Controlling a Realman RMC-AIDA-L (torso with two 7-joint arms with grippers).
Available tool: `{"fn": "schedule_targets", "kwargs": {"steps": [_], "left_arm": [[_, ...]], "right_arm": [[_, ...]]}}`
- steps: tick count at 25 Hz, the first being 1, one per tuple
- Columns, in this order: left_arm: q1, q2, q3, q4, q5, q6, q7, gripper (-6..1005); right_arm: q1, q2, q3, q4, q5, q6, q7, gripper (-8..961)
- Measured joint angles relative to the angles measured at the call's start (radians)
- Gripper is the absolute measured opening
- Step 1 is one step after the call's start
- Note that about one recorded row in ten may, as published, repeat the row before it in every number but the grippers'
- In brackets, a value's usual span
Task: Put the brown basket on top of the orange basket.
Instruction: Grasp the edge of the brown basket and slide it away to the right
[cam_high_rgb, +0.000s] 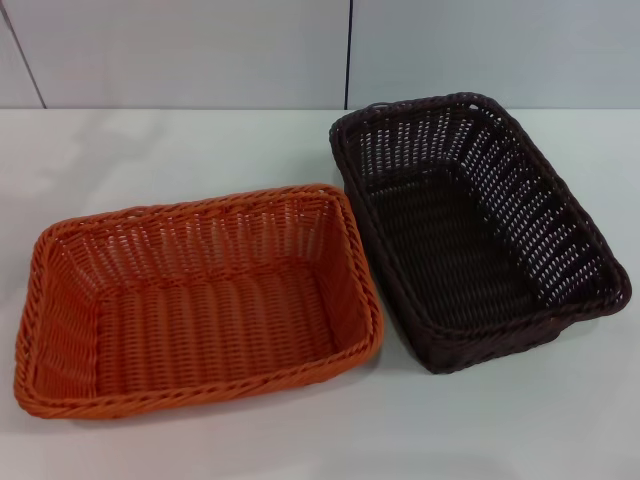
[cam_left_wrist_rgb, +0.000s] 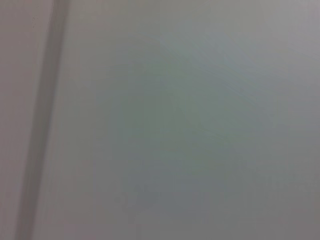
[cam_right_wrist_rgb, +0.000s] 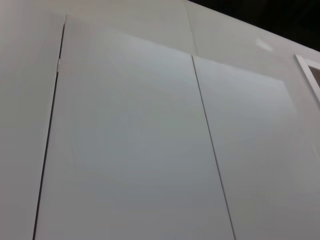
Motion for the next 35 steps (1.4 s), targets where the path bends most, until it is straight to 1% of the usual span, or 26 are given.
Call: {"fn": "schedule_targets", "kwargs": {"steps": [1,4,7,8,9,10,12,13,15,16,17,18,20,21,22,24,25,26,27,28,30,31,35], "left_arm": [[0.03,0.001,0.002,0.044,-0.102,0.071,0.105,768],[0.052,0.001,-0.004,0.086,-0.177,0.118,0.193,767],[0.084,0.002,-0.011,0.136,-0.282,0.146,0.346,766],[0.101,0.001,-0.024,0.157,-0.338,0.145,0.429,766],[0.101,0.001,-0.024,0.157,-0.338,0.145,0.429,766],[0.111,0.0,-0.033,0.167,-0.372,0.142,0.482,766],[0.135,-0.001,-0.047,0.193,-0.446,0.131,0.591,766],[0.143,-0.001,-0.056,0.216,-0.488,0.117,0.648,765],[0.144,0.001,-0.08,0.259,-0.541,0.086,0.736,765],[0.14,0.003,-0.108,0.3,-0.583,0.056,0.8,765],[0.125,0.007,-0.175,0.377,-0.63,0.003,0.873,764],[0.125,0.007,-0.175,0.377,-0.63,0.003,0.873,764],[0.112,0.009,-0.223,0.424,-0.635,-0.024,0.89,764],[0.112,0.009,-0.223,0.424,-0.635,-0.024,0.89,764],[0.108,0.01,-0.239,0.448,-0.633,-0.034,0.894,765],[0.108,0.01,-0.239,0.448,-0.633,-0.034,0.894,765],[0.108,0.01,-0.239,0.448,-0.633,-0.034,0.894,765],[0.104,0.012,-0.234,0.485,-0.629,-0.039,0.911,765],[0.104,0.012,-0.234,0.485,-0.629,-0.039,0.911,765],[0.097,0.012,-0.227,0.509,-0.629,-0.04,0.925,764],[0.093,0.012,-0.22,0.524,-0.626,-0.041,0.933,764],[0.089,0.012,-0.206,0.539,-0.617,-0.042,0.937,763],[0.099,0.013,-0.201,0.554,-0.608,-0.052,0.936,762]], "right_arm": [[0.0,-0.001,0.0,-0.004,-0.002,0.007,0.0,641],[0.004,-0.002,-0.003,-0.01,-0.013,0.022,0.002,641],[0.005,-0.008,-0.011,-0.011,-0.06,0.037,0.045,642],[0.005,-0.01,-0.017,-0.011,-0.066,0.037,0.062,642],[0.005,-0.01,-0.017,-0.011,-0.066,0.037,0.062,642],[0.004,-0.011,-0.022,-0.011,-0.067,0.037,0.074,642],[0.005,-0.016,-0.065,-0.012,-0.068,0.036,0.115,642],[0.005,-0.016,-0.065,-0.012,-0.068,0.036,0.115,642],[0.009,-0.021,-0.099,-0.012,-0.069,0.046,0.136,642],[0.011,-0.022,-0.112,-0.012,-0.069,0.052,0.139,642],[0.016,-0.024,-0.147,-0.017,-0.069,0.075,0.144,642],[0.016,-0.024,-0.147,-0.017,-0.069,0.075,0.144,642],[0.022,-0.024,-0.181,-0.026,-0.07,0.108,0.145,642],[0.024,-0.024,-0.196,-0.03,-0.07,0.125,0.148,642],[0.028,-0.024,-0.232,-0.038,-0.07,0.162,0.163,642],[0.028,-0.024,-0.252,-0.045,-0.07,0.183,0.173,642],[0.028,-0.021,-0.27,-0.052,-0.071,0.199,0.179,642],[0.028,-0.016,-0.291,-0.062,-0.071,0.211,0.18,642],[0.028,-0.012,-0.309,-0.07,-0.073,0.217,0.18,642],[0.028,-0.008,-0.323,-0.077,-0.076,0.221,0.177,642],[0.025,-0.001,-0.348,-0.096,-0.112,0.223,0.173,642],[0.025,-0.001,-0.348,-0.096,-0.112,0.223,0.173,642],[0.012,0.01,-0.331,-0.101,-0.121,0.209,0.171,642]]}}
